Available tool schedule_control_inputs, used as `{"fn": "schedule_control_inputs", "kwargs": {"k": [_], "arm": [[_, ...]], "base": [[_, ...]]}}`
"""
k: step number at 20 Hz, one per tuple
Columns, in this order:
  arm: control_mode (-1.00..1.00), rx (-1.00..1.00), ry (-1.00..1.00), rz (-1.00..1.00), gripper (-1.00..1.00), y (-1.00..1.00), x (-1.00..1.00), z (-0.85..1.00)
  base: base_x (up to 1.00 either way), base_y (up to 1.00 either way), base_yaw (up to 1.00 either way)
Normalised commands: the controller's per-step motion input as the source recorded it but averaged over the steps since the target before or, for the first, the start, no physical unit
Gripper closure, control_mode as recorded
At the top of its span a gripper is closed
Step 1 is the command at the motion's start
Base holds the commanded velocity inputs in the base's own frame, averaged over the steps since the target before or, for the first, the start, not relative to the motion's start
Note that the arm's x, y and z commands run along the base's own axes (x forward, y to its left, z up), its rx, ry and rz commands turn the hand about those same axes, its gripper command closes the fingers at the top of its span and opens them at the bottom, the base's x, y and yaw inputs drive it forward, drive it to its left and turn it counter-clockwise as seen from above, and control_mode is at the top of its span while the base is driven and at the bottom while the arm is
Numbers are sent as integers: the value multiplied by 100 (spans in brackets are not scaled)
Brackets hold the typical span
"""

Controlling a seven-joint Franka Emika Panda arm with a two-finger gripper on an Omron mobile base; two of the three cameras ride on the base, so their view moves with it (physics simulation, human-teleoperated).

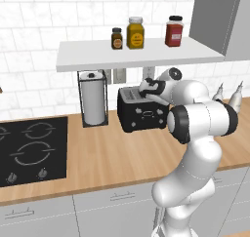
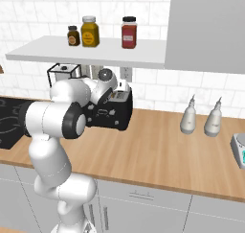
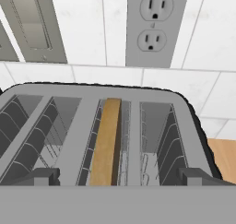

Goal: Start the toaster. Once the lever pops up, take the bread to the plate on the dining counter.

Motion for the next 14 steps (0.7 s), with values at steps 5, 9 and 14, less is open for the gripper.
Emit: {"fn": "schedule_control_inputs", "kwargs": {"k": [5,9,14], "arm": [[-100,0,0,0,-100,0,0,0],[-100,0,0,0,-100,0,0,0],[-100,0,0,0,-100,0,0,0]], "base": [[0,0,0],[0,0,0],[0,0,0]]}}
